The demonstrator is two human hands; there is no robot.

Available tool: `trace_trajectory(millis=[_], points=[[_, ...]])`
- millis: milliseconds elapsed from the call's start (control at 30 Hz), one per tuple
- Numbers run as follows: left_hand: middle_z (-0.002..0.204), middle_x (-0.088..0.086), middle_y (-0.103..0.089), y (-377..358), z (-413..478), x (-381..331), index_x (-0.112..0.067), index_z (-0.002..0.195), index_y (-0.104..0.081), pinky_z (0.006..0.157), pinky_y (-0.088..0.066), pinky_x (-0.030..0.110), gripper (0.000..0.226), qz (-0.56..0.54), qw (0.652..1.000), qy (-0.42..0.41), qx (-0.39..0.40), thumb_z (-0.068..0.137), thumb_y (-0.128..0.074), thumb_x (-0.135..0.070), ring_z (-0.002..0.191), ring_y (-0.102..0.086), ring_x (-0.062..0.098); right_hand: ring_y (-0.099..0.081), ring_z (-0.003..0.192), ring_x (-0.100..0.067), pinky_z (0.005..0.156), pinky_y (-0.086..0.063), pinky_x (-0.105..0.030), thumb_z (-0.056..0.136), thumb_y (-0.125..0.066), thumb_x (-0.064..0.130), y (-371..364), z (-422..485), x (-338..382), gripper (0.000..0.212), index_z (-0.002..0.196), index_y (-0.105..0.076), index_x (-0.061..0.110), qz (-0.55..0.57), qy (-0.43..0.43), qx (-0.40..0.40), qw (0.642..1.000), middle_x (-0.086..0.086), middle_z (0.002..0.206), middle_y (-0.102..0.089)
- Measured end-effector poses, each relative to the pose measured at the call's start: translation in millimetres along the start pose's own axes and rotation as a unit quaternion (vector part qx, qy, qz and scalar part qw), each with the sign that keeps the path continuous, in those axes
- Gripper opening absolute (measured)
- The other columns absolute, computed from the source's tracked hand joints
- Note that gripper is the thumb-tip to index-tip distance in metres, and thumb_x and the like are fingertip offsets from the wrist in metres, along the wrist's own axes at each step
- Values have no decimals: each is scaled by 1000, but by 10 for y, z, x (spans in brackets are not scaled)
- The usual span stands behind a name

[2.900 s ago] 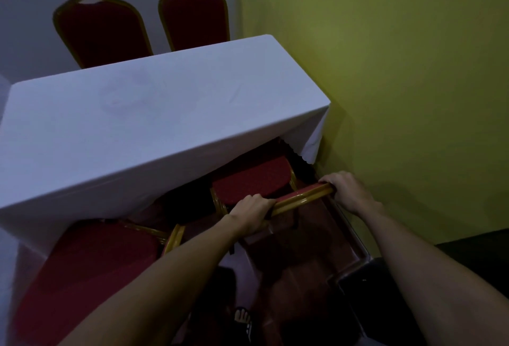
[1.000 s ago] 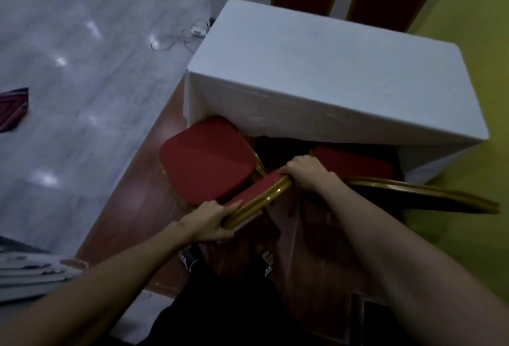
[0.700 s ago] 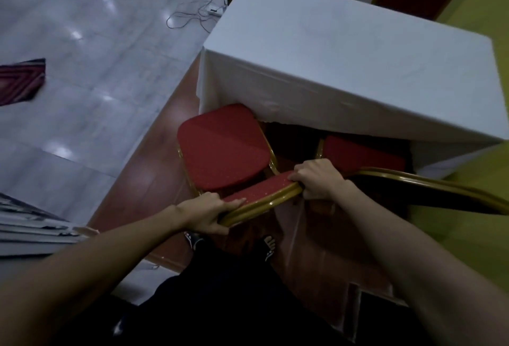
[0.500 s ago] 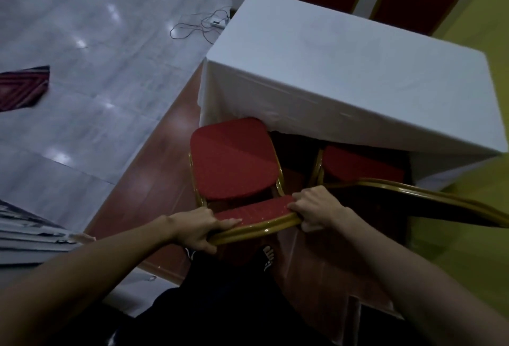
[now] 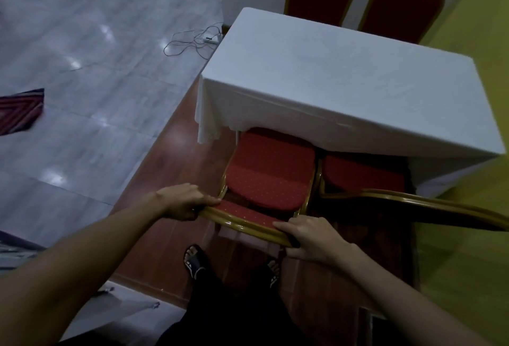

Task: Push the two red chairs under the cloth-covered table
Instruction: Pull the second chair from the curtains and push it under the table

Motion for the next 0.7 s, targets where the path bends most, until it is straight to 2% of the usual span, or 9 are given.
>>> trace_trajectory(millis=[33,100,167,300,400,533,700], points=[[115,1,-70,77,53,46,-33,134,-52,79,-36,25,70,6,1000,8,-27,76,-26,-64,106,-65,24,-59,106,-22,71,-50,-37,88,-49,51,7,-16,-50,62,144,-36,27,14,-15,-1,1000,-1,118,-61],[108,-1,-73,217,99,120,-27,135,-53,74,-42,26,48,-4,998,36,-59,88,-46,-36,98,-68,21,-58,108,-23,76,-52,-39,90,-52,42,30,1,-141,62,147,-31,29,23,-30,-1,999,-1,122,-59],[107,-2,-73,319,179,108,-24,135,-54,73,-49,30,45,27,997,35,-69,90,-55,-17,94,-68,19,-59,106,-23,75,-53,-39,91,-55,36,110,87,-221,61,147,-32,28,21,-35,-11,999,-1,121,-59],[102,-2,-71,475,377,210,-22,118,-63,73,-49,28,28,17,992,102,-74,93,-51,-15,94,-67,18,-60,104,-21,75,-52,-36,90,-59,32,286,259,-431,58,144,-38,27,28,-61,-35,997,0,116,-60],[98,2,-69,612,576,352,-19,107,-65,77,-50,37,23,-2,987,142,-81,90,-52,-11,93,-65,24,-60,104,-21,75,-54,-37,89,-60,30,423,370,-630,54,140,-43,28,31,-89,-57,994,1,114,-61],[91,7,-70,772,855,501,-15,99,-68,73,-52,39,19,-16,987,136,-89,86,-54,-8,84,-65,27,-63,100,-22,70,-53,-38,87,-62,30,609,501,-876,48,134,-50,30,28,-122,-82,989,2,109,-63],[86,7,-68,927,1063,673,-15,93,-68,69,-54,41,17,-25,986,127,-101,87,-55,-7,77,-64,26,-63,100,-24,71,-53,-41,85,-64,30,773,647,-1057,47,131,-53,32,35,-151,-94,983,3,109,-64]])
Point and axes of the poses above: each hand's wrist, its own z-axis towards the middle knuckle, its own y-axis out of the back of the hand, x = y × z, the point moved 6 cm from there along z, towards the middle knuckle
